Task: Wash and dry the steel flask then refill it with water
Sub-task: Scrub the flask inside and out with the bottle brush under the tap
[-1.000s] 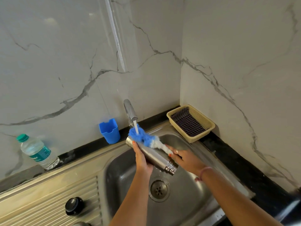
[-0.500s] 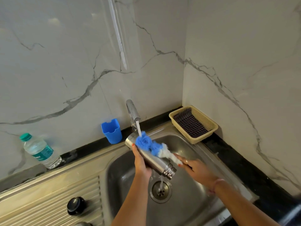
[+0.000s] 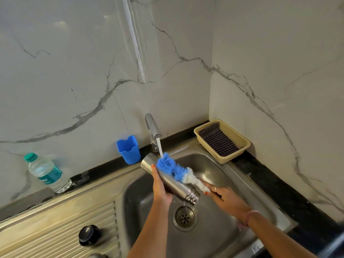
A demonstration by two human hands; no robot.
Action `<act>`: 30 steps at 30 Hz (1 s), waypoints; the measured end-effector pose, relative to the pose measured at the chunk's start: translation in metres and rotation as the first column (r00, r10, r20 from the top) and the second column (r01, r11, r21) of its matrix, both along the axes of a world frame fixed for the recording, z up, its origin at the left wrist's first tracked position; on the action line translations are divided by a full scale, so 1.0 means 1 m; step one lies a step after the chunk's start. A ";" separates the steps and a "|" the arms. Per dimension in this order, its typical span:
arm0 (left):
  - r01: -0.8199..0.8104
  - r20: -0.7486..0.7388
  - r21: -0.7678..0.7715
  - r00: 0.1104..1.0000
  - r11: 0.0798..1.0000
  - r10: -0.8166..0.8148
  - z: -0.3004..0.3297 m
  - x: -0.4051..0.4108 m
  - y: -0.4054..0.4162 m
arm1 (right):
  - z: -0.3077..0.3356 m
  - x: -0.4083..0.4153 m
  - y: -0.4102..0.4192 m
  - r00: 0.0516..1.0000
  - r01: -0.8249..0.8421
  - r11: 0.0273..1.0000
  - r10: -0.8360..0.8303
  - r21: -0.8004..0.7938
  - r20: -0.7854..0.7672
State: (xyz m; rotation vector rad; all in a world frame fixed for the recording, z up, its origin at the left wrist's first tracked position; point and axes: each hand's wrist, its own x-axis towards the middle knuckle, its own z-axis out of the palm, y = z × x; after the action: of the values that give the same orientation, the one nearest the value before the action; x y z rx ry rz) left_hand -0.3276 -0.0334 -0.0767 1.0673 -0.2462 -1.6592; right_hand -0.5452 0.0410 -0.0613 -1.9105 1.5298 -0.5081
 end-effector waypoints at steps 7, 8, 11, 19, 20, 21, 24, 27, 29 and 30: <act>-0.022 -0.026 0.036 0.999 0.999 0.023 0.007 -0.014 0.000 | 0.022 0.036 -0.048 0.999 0.008 1.000 -0.007 -0.017 0.038; -0.025 -0.034 0.024 0.999 0.999 0.026 0.009 -0.012 0.000 | 0.024 0.036 -0.045 1.000 -0.013 1.000 0.014 -0.022 0.022; -0.030 -0.046 -0.043 0.999 0.999 0.028 0.010 -0.001 -0.001 | 0.019 0.021 -0.022 0.998 -0.048 0.998 0.047 0.034 0.039; -0.146 -0.059 0.016 0.988 0.989 0.146 0.005 0.010 -0.001 | -0.008 -0.012 0.001 0.997 0.057 0.996 -0.061 0.065 0.056; -0.129 -0.053 0.011 0.990 0.992 0.129 0.005 0.007 -0.002 | -0.002 -0.005 -0.005 0.997 0.049 0.998 -0.051 0.047 0.054; -0.121 -0.052 0.000 0.991 0.993 0.121 0.005 0.004 -0.003 | 0.003 0.002 -0.011 0.997 0.040 0.999 -0.042 0.034 0.062; -0.162 -0.066 -0.006 0.985 0.987 0.161 0.009 -0.002 -0.007 | 0.013 0.021 -0.019 1.000 0.015 1.000 -0.015 0.007 0.015; -0.168 -0.105 0.014 0.980 0.986 0.168 0.010 0.003 -0.008 | 0.004 0.014 -0.005 0.998 -0.036 0.999 0.035 -0.013 -0.042; -0.173 -0.121 0.013 0.977 0.985 0.173 0.012 0.007 -0.006 | -0.004 0.001 0.006 0.998 -0.051 0.999 0.050 -0.019 -0.050; -0.179 -0.126 0.014 0.976 0.984 0.179 0.014 0.008 -0.005 | -0.007 -0.005 0.012 0.998 -0.039 0.999 0.039 -0.008 -0.046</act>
State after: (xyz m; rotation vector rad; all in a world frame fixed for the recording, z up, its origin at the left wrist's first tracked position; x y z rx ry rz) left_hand -0.3198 -0.0385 -0.0631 0.9524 -0.0627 -1.5580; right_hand -0.5502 0.0527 -0.0686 -1.9672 1.5181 -0.4575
